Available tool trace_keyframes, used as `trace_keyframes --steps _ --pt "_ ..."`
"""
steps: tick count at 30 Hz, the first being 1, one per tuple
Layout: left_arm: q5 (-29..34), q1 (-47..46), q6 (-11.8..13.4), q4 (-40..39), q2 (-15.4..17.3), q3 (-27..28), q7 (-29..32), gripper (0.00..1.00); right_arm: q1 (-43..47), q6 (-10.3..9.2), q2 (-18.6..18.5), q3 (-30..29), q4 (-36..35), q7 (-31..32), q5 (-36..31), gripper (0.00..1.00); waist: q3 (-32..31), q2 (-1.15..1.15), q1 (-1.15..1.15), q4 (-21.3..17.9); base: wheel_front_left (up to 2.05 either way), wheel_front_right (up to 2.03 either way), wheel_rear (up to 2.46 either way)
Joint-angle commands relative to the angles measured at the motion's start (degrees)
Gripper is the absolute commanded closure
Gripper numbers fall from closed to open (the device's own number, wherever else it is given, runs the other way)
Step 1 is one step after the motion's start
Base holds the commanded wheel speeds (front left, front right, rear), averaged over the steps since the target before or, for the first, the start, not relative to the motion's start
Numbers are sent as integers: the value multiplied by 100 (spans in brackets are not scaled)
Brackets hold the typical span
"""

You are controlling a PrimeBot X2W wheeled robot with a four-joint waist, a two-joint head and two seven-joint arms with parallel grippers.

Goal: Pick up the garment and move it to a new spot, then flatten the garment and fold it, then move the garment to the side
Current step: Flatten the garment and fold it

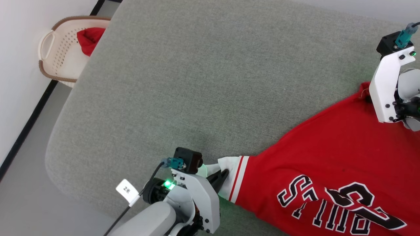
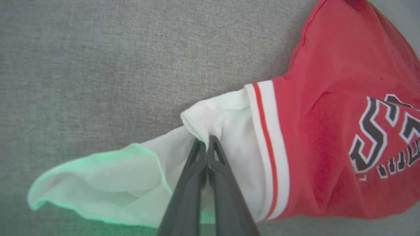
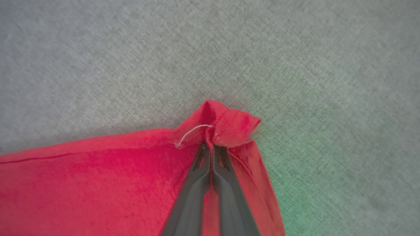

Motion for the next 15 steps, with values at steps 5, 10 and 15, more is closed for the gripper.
trace_keyframes --steps 5,10,15 --pt "-75 -61 -12 46 45 35 27 100 -57 2 31 219 90 -204 269 100 -43 0 0 -112 0 0 0" --pt "-125 -264 -18 -149 319 109 315 100 -409 2 41 274 55 -475 495 100 -181 0 0 -294 0 0 0" --pt "-129 -745 17 -526 786 262 849 100 -686 1 91 296 -40 -746 738 100 -380 0 0 -528 0 0 0"
